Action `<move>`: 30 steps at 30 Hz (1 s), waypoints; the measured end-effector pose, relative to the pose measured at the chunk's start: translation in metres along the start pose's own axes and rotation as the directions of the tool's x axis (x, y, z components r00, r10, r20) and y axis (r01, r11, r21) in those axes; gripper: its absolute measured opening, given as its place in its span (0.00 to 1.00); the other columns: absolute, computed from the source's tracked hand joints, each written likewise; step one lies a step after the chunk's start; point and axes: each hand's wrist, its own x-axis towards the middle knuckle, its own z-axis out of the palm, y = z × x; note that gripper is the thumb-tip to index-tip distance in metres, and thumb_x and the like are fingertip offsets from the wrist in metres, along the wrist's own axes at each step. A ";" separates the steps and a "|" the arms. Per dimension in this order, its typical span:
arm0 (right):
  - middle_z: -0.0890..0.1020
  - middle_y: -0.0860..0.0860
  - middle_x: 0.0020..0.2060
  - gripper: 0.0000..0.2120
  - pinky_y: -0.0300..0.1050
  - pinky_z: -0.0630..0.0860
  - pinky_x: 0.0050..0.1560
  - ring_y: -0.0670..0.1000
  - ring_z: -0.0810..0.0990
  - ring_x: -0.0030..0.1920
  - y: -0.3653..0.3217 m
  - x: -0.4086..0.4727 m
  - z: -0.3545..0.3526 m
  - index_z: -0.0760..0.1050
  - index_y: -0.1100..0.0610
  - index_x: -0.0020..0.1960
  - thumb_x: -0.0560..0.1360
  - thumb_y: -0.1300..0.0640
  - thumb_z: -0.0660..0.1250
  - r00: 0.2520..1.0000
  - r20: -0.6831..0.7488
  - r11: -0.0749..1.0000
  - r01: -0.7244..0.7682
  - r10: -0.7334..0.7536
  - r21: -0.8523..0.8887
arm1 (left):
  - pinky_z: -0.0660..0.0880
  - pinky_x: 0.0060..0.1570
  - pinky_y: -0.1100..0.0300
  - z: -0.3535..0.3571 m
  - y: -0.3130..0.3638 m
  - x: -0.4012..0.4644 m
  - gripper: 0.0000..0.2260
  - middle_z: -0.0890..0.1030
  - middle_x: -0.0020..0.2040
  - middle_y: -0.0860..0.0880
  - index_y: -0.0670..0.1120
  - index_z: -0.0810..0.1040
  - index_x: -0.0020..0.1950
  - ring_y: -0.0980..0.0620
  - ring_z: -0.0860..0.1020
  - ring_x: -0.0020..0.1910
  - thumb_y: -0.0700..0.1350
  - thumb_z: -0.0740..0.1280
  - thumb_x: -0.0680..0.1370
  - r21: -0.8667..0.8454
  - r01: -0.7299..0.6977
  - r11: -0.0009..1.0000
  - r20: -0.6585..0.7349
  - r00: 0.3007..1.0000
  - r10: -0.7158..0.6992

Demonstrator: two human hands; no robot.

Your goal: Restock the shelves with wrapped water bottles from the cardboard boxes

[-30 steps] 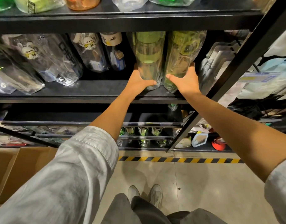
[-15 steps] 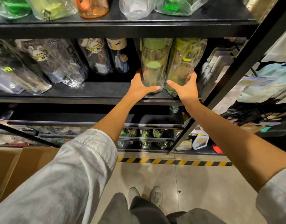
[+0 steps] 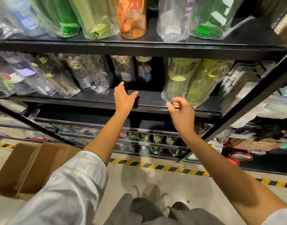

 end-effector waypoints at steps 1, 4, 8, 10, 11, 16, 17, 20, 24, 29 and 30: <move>0.83 0.50 0.55 0.17 0.38 0.74 0.53 0.49 0.81 0.56 -0.011 0.002 0.010 0.79 0.52 0.64 0.78 0.46 0.72 0.999 0.040 1.000 0.018 -0.018 0.000 | 0.69 0.72 0.49 -0.005 0.001 0.007 0.37 0.66 0.77 0.41 0.40 0.61 0.81 0.43 0.68 0.75 0.49 0.75 0.79 -0.001 0.006 1.000 -0.004 1.000 -0.006; 0.81 0.51 0.63 0.25 0.35 0.74 0.60 0.48 0.79 0.64 -0.043 0.019 0.045 0.74 0.54 0.72 0.79 0.47 0.73 0.993 0.119 0.998 0.017 -0.024 0.058 | 0.68 0.69 0.51 -0.015 0.000 0.035 0.36 0.64 0.77 0.38 0.35 0.62 0.78 0.40 0.67 0.75 0.51 0.74 0.79 0.037 0.075 0.996 0.034 0.997 -0.076; 0.81 0.54 0.58 0.29 0.38 0.71 0.55 0.50 0.79 0.59 -0.069 0.061 0.086 0.72 0.60 0.72 0.78 0.46 0.74 0.997 0.080 1.000 0.002 -0.001 -0.013 | 0.69 0.34 0.52 -0.020 -0.012 0.072 0.17 0.71 0.36 0.43 0.44 0.70 0.38 0.46 0.71 0.33 0.48 0.73 0.79 0.098 0.094 0.991 0.081 0.991 -0.102; 0.81 0.55 0.53 0.28 0.43 0.70 0.53 0.52 0.80 0.54 -0.078 0.091 0.104 0.76 0.62 0.64 0.77 0.40 0.73 0.989 0.094 0.991 -0.110 0.117 -0.081 | 0.58 0.25 0.61 -0.022 -0.012 0.087 0.25 0.60 0.28 0.48 0.47 0.58 0.32 0.51 0.59 0.26 0.44 0.72 0.79 0.122 0.035 0.992 0.129 0.990 -0.051; 0.81 0.58 0.61 0.34 0.44 0.71 0.59 0.55 0.79 0.61 -0.082 0.104 0.111 0.74 0.62 0.69 0.77 0.37 0.71 0.976 0.112 0.979 -0.178 0.189 -0.103 | 0.57 0.25 0.63 -0.022 -0.012 0.094 0.24 0.60 0.28 0.48 0.46 0.58 0.32 0.52 0.59 0.27 0.43 0.70 0.80 0.130 0.034 0.991 0.168 0.984 -0.056; 0.71 0.55 0.76 0.42 0.35 0.63 0.65 0.55 0.70 0.75 -0.085 0.151 0.131 0.62 0.58 0.80 0.74 0.47 0.78 0.992 0.000 0.992 -0.126 0.126 -0.018 | 0.72 0.59 0.56 -0.014 -0.019 0.122 0.23 0.79 0.63 0.48 0.46 0.75 0.71 0.46 0.77 0.64 0.54 0.72 0.80 0.169 0.046 0.985 0.283 0.955 -0.093; 0.72 0.55 0.75 0.42 0.33 0.64 0.60 0.55 0.71 0.74 -0.083 0.157 0.132 0.62 0.59 0.80 0.74 0.50 0.78 0.991 -0.008 0.991 -0.135 0.135 -0.022 | 0.71 0.68 0.54 -0.012 -0.021 0.127 0.38 0.73 0.73 0.46 0.45 0.66 0.79 0.46 0.73 0.72 0.57 0.76 0.75 0.115 0.062 0.991 0.250 0.964 -0.089; 0.75 0.57 0.72 0.40 0.30 0.65 0.53 0.55 0.74 0.71 -0.082 0.172 0.135 0.64 0.62 0.78 0.72 0.57 0.80 0.990 0.007 0.990 -0.140 0.140 0.028 | 0.63 0.77 0.49 -0.008 -0.018 0.138 0.52 0.65 0.80 0.40 0.41 0.57 0.82 0.42 0.65 0.78 0.55 0.82 0.67 -0.059 -0.027 0.998 0.223 0.974 0.040; 0.80 0.53 0.62 0.38 0.39 0.76 0.60 0.52 0.80 0.61 -0.073 0.176 0.140 0.71 0.61 0.72 0.67 0.55 0.83 0.989 0.010 0.980 -0.147 0.147 0.134 | 0.72 0.71 0.48 0.011 -0.025 0.164 0.53 0.76 0.72 0.43 0.43 0.65 0.77 0.45 0.76 0.70 0.55 0.85 0.58 -0.271 0.043 0.962 0.195 0.981 0.011; 0.77 0.44 0.45 0.27 0.39 0.76 0.52 0.47 0.78 0.51 -0.063 0.179 0.149 0.73 0.58 0.61 0.68 0.58 0.83 0.991 0.039 0.982 -0.133 0.129 0.131 | 0.78 0.65 0.48 0.024 -0.040 0.191 0.45 0.84 0.61 0.47 0.46 0.77 0.66 0.48 0.82 0.61 0.61 0.82 0.53 -0.345 0.047 0.937 0.247 0.968 0.042; 0.76 0.44 0.45 0.29 0.40 0.76 0.52 0.48 0.78 0.51 -0.060 0.180 0.151 0.72 0.57 0.60 0.66 0.56 0.83 0.993 0.022 0.984 -0.117 0.116 0.131 | 0.78 0.64 0.47 0.019 -0.034 0.185 0.39 0.85 0.59 0.47 0.47 0.80 0.62 0.48 0.83 0.60 0.59 0.82 0.54 -0.362 0.043 0.931 0.258 0.964 0.056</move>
